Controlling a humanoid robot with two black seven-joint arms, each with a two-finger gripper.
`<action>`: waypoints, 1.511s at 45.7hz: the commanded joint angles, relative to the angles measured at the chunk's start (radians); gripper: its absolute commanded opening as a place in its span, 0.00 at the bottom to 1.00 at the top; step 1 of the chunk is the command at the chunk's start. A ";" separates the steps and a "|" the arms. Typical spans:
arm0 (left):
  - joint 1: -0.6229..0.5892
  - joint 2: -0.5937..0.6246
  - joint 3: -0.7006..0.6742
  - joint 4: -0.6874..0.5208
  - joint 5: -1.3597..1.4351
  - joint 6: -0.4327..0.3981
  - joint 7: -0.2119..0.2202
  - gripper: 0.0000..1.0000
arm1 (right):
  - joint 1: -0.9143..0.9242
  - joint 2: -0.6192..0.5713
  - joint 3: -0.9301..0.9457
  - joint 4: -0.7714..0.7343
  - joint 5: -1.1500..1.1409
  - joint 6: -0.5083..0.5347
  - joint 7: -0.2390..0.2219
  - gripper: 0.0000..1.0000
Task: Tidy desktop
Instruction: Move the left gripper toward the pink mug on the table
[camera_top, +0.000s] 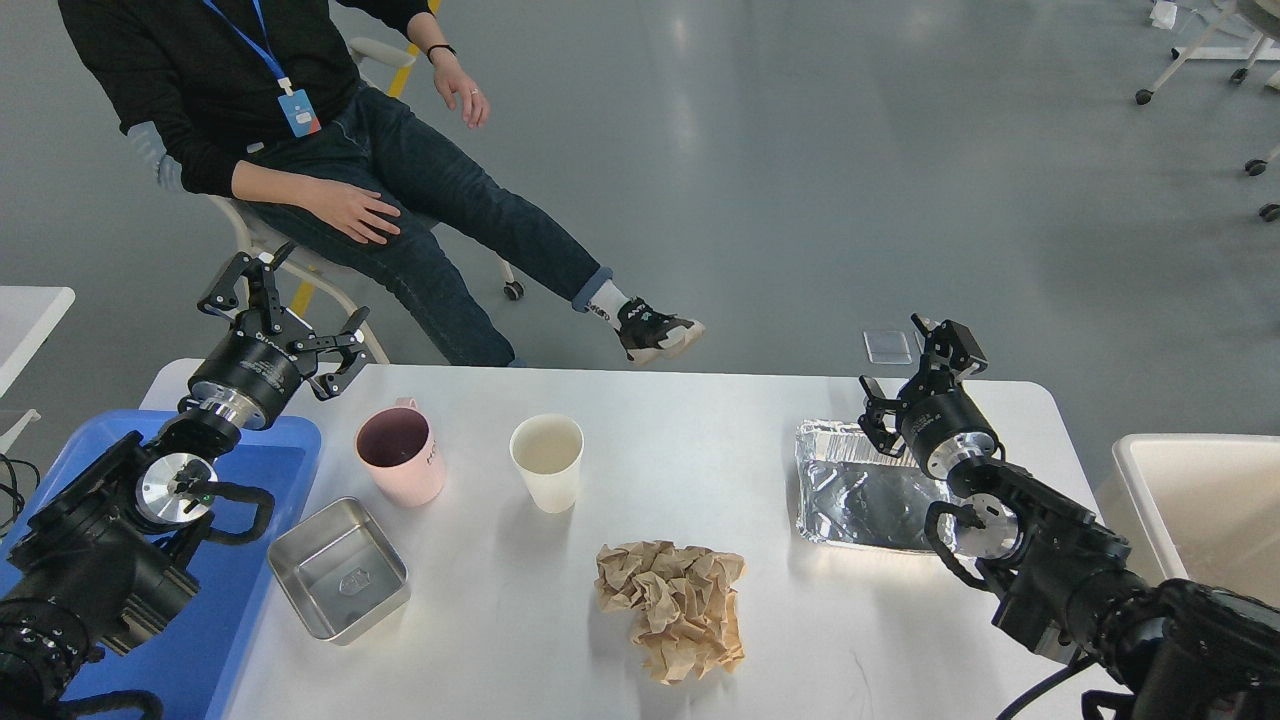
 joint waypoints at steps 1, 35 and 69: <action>-0.003 -0.002 0.000 0.000 0.000 0.000 0.001 0.99 | -0.001 0.000 0.001 -0.001 0.000 -0.001 0.000 1.00; -0.158 0.150 0.465 -0.146 0.138 0.071 0.055 0.99 | 0.000 0.002 -0.001 0.000 0.000 -0.027 -0.002 1.00; -0.042 1.123 0.744 -1.064 0.543 0.109 0.015 0.99 | 0.002 -0.011 -0.001 0.000 0.000 -0.027 -0.003 1.00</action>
